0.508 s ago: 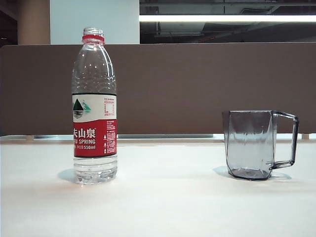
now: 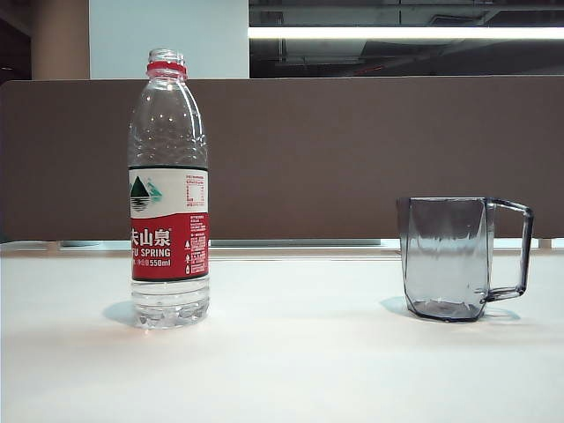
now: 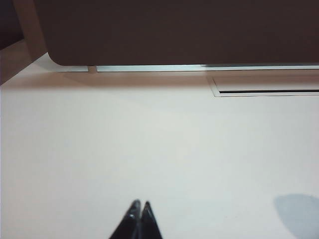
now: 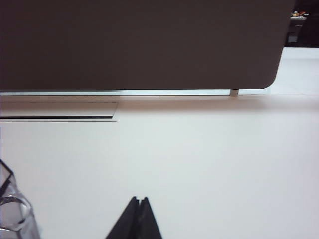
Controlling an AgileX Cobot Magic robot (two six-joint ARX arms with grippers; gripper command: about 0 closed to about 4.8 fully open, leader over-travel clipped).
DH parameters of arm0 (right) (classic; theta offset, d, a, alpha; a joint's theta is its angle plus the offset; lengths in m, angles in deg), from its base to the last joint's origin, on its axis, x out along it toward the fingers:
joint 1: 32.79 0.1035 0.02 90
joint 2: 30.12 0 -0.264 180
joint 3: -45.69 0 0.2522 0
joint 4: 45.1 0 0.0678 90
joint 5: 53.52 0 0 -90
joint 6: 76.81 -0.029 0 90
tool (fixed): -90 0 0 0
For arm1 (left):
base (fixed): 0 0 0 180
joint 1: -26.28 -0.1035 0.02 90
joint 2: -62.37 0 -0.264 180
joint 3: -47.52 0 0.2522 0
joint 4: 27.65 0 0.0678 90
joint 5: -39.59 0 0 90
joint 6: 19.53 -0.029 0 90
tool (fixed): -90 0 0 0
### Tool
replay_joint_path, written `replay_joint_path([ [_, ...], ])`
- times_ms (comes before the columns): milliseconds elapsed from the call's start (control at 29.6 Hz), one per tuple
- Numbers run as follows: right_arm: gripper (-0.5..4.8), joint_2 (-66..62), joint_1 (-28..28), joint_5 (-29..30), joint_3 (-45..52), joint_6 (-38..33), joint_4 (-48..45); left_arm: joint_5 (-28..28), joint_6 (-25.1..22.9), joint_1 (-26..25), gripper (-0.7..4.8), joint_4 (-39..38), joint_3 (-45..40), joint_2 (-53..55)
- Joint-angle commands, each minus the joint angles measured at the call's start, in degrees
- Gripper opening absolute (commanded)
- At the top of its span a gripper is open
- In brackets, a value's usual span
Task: Pick up the mineral water bottle with the left hand on the table and pour water into the mug until it's half full.
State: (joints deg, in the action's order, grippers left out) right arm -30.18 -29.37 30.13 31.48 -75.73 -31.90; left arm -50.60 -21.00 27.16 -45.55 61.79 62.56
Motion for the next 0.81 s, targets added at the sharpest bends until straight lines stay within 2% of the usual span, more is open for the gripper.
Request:
replay_joint_path([
  [34, -0.01, 0.0, -2.3, 1.2, 0.2, -0.1, -1.2, 0.0, 0.0, 0.0, -0.05, 0.3, 0.1, 0.0],
  [203, -0.01, 0.0, -6.1, 5.1, 0.2, -0.1, -1.2, 0.0, 0.0, 0.0, -0.05, 0.3, 0.1, 0.0],
  [440, -0.02, 0.0, -6.4, 4.9, -0.8, -0.1, -1.5, 0.0, 0.0, 0.0, -0.05, 0.3, 0.1, 0.0],
  [609, -0.02, -0.2, -6.4, 4.8, -5.6, -0.1, -0.7, 0.0, 0.0, 0.0, -0.05, 0.3, 0.1, 0.0],
  [812, -0.02, -0.8, -6.3, 5.1, -13.2, -0.1, 5.3, 0.0, 0.0, 0.0, -0.05, 0.3, 0.1, 0.0],
])
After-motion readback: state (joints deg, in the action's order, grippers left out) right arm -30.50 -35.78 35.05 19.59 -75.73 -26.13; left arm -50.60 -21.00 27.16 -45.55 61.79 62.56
